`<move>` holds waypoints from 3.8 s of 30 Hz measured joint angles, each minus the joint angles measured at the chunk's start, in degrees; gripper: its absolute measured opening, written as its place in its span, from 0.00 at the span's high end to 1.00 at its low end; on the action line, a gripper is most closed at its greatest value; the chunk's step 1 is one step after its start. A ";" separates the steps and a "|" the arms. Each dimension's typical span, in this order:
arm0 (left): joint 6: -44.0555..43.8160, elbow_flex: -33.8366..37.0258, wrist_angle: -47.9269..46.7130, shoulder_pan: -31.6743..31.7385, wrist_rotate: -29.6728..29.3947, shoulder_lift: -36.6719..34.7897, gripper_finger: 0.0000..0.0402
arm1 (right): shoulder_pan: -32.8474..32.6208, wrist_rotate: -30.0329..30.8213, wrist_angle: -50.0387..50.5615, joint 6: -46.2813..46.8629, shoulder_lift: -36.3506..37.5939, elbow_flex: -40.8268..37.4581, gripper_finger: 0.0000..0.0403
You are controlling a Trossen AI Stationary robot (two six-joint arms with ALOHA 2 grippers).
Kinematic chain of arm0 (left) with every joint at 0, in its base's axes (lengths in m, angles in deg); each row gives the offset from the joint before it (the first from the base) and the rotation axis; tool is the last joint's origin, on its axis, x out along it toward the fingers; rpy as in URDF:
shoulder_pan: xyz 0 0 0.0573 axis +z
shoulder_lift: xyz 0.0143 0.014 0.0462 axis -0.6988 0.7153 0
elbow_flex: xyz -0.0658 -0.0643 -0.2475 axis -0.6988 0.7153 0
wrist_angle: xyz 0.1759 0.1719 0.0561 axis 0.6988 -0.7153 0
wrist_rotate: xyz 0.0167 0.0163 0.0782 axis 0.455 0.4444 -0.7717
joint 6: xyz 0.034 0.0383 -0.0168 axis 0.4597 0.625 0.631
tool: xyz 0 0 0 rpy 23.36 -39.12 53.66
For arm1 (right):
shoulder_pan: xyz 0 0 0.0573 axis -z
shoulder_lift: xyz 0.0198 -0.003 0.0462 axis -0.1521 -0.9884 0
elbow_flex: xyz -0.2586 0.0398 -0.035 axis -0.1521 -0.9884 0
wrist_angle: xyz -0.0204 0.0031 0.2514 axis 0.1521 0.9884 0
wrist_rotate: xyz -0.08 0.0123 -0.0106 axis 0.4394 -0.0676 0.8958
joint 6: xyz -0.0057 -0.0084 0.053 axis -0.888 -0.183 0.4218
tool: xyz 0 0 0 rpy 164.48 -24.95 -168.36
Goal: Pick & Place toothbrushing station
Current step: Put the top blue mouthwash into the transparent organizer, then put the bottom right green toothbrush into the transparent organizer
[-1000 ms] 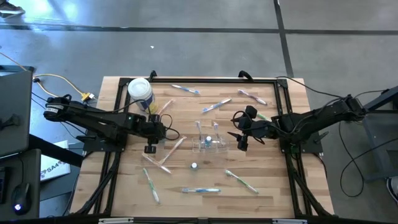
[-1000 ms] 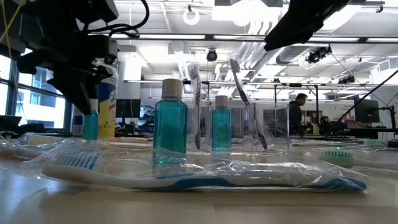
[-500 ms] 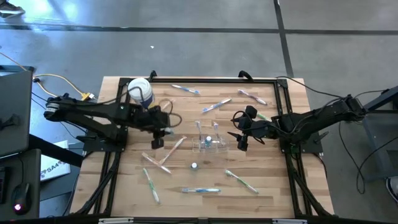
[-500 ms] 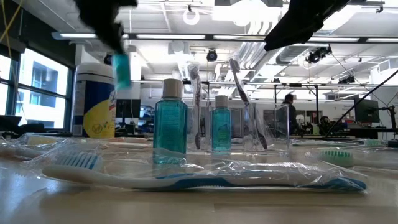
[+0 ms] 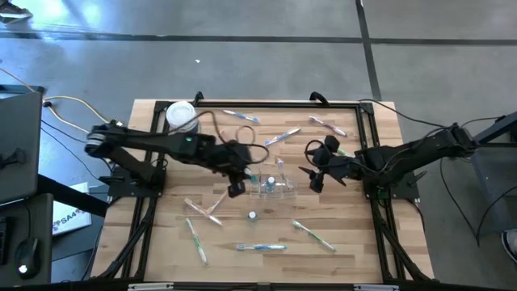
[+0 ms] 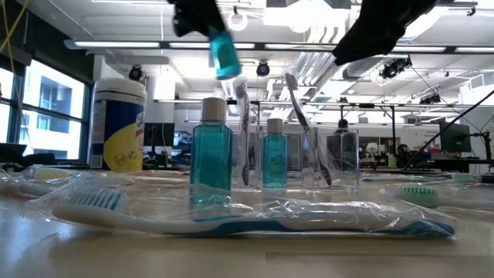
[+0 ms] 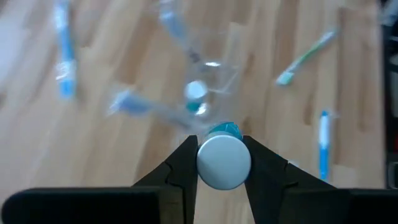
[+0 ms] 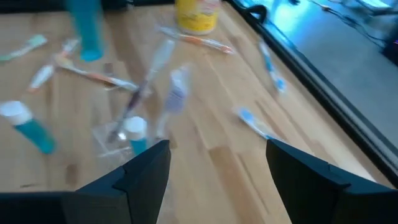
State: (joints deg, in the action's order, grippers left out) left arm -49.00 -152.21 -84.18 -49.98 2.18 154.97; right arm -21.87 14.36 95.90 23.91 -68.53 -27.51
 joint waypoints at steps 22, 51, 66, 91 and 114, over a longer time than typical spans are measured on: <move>4.23 -4.99 12.59 0.02 3.17 14.37 0.77 | 0.00 3.56 6.85 5.62 1.65 0.00 0.36; 2.57 -4.83 9.77 2.67 4.63 20.55 0.77 | 0.00 3.73 7.47 5.42 1.63 0.00 0.36; 1.87 -4.99 9.96 2.67 4.46 22.39 0.77 | 0.00 3.16 7.69 5.44 1.63 0.00 0.36; 2.97 -5.47 8.47 2.67 3.12 22.15 0.66 | 0.00 3.21 8.00 5.42 1.61 0.00 0.36; 9.25 -23.36 -16.19 -0.33 -6.58 22.04 0.66 | -0.02 1.68 22.17 13.59 12.62 0.00 0.36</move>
State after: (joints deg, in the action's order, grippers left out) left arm -39.75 -175.57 -100.38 -50.31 -4.41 177.00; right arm -21.89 16.04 118.06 37.50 -55.92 -27.51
